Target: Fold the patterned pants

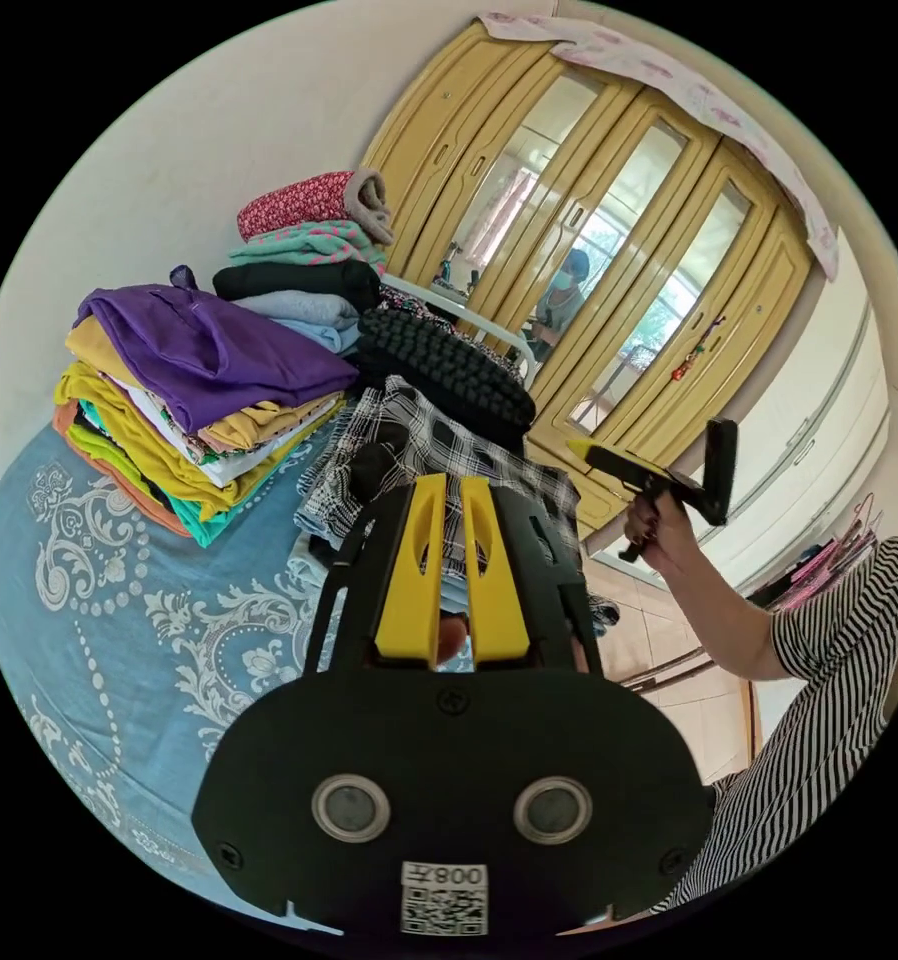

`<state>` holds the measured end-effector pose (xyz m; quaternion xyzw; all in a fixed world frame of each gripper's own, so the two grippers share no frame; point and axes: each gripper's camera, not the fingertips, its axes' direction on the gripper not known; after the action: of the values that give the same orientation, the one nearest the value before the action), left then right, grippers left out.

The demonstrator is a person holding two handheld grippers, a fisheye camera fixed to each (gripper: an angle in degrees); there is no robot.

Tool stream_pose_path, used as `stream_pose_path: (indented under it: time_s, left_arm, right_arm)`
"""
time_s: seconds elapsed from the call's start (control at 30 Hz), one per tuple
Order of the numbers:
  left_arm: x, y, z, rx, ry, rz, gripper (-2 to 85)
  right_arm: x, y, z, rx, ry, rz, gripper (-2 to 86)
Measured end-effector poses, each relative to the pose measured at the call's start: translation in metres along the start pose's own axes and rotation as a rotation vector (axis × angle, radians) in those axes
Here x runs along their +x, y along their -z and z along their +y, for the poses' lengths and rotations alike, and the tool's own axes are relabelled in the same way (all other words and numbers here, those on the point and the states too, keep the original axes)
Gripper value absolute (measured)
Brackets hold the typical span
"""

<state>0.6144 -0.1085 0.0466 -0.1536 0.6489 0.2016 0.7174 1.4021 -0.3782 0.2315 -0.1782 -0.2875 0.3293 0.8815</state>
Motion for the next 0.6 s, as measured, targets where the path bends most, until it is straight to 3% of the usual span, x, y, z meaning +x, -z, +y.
stream_pose_path:
  time_s: [0.23, 0.6]
  left_arm:
    - [0.013, 0.043, 0.049, -0.001, 0.044, 0.078, 7.3]
    - [0.042, 0.084, 0.135, -0.123, 0.166, 0.128, 6.6]
  right_arm:
    - [0.023, -0.070, -0.108, -0.043, -0.054, 0.019, 6.4]
    - [-0.013, -0.181, -0.198, -0.238, -0.035, 0.276, 9.0]
